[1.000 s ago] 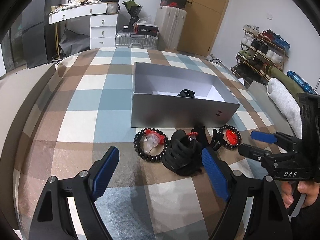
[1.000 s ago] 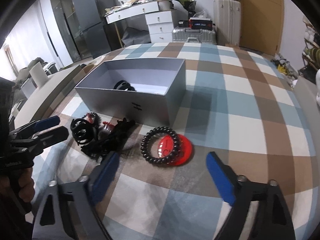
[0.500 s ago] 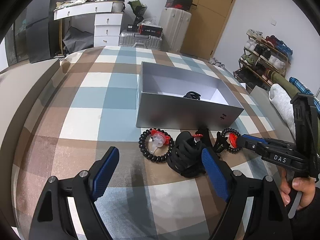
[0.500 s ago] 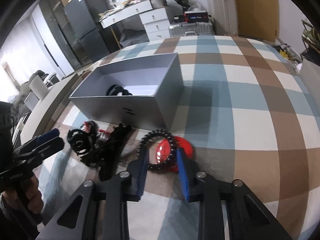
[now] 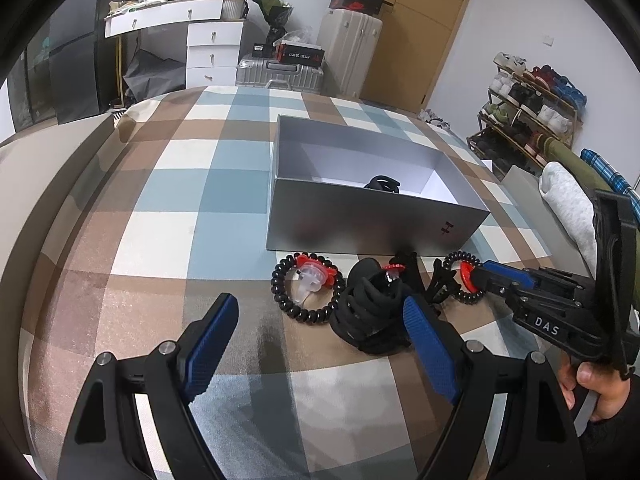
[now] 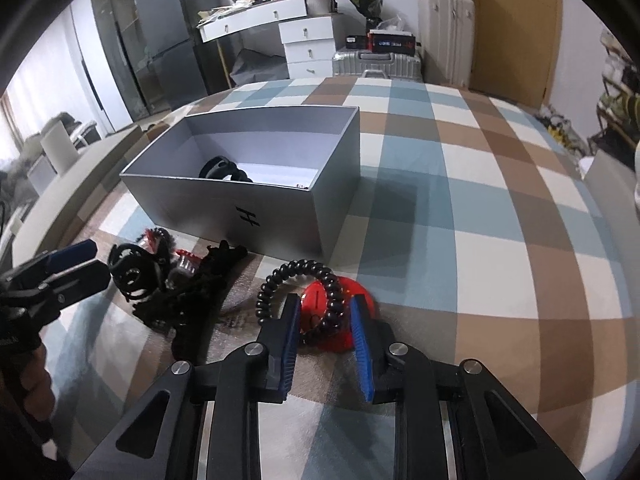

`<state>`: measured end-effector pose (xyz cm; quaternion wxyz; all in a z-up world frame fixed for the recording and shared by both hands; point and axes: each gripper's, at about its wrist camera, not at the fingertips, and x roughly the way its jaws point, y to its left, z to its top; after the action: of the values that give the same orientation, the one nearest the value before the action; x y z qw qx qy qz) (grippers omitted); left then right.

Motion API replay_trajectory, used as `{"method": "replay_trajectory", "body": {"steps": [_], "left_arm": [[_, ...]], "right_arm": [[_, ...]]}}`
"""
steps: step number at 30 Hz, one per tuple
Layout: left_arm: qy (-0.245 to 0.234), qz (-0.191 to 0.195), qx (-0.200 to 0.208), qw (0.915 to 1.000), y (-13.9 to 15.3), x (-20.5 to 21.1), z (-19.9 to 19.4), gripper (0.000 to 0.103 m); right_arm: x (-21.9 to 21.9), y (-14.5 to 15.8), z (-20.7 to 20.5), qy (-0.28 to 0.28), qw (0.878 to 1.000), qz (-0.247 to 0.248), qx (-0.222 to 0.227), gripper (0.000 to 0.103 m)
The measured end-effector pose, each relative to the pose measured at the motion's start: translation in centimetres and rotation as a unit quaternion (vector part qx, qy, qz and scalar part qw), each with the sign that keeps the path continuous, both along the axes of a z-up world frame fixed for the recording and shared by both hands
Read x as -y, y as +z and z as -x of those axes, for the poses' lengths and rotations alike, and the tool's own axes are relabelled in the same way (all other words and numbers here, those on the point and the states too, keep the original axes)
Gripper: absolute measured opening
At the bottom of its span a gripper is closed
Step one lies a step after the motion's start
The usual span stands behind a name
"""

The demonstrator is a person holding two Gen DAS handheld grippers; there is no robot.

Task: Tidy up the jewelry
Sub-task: 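Lift the coil hair tie with the right tool while the left tool grasps another claw clip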

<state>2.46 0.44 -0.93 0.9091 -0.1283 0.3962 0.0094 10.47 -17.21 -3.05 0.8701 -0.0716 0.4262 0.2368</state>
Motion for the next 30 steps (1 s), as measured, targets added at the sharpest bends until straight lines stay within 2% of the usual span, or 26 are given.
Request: {"method": "replay_trajectory", "body": {"steps": [1, 2, 8, 16, 27, 29, 30], "left_arm": [[-0.001, -0.001, 0.0, 1.0, 0.0, 0.1, 0.0, 0.081], [-0.001, -0.002, 0.0, 1.0, 0.1, 0.1, 0.0, 0.081], [-0.005, -0.008, -0.004, 0.9999, 0.1, 0.4, 0.1, 0.081], [-0.013, -0.015, -0.021, 0.9996, -0.3, 1.2, -0.6, 0.081], [-0.029, -0.047, -0.028, 0.9981, -0.6, 2.1, -1.4, 0.081], [-0.034, -0.046, -0.025, 0.998, -0.4, 2.2, -1.5, 0.076], [-0.038, -0.046, -0.025, 0.9979, -0.4, 2.2, -1.4, 0.07]], "right_arm": [[-0.1, 0.0, 0.1, 0.0, 1.0, 0.006, 0.006, 0.012], [-0.1, 0.0, 0.1, 0.001, 1.0, 0.007, 0.008, 0.009], [0.7, 0.4, 0.8, 0.006, 0.999, -0.032, 0.019, 0.009], [3.3, 1.8, 1.9, 0.002, 0.992, -0.121, 0.037, 0.009], [4.1, 2.5, 2.8, -0.01, 0.989, -0.135, 0.051, 0.009], [4.1, 2.4, 2.8, -0.01, 0.989, -0.137, 0.05, 0.009], [4.1, 2.4, 2.9, -0.01, 0.989, -0.138, 0.05, 0.009]]}}
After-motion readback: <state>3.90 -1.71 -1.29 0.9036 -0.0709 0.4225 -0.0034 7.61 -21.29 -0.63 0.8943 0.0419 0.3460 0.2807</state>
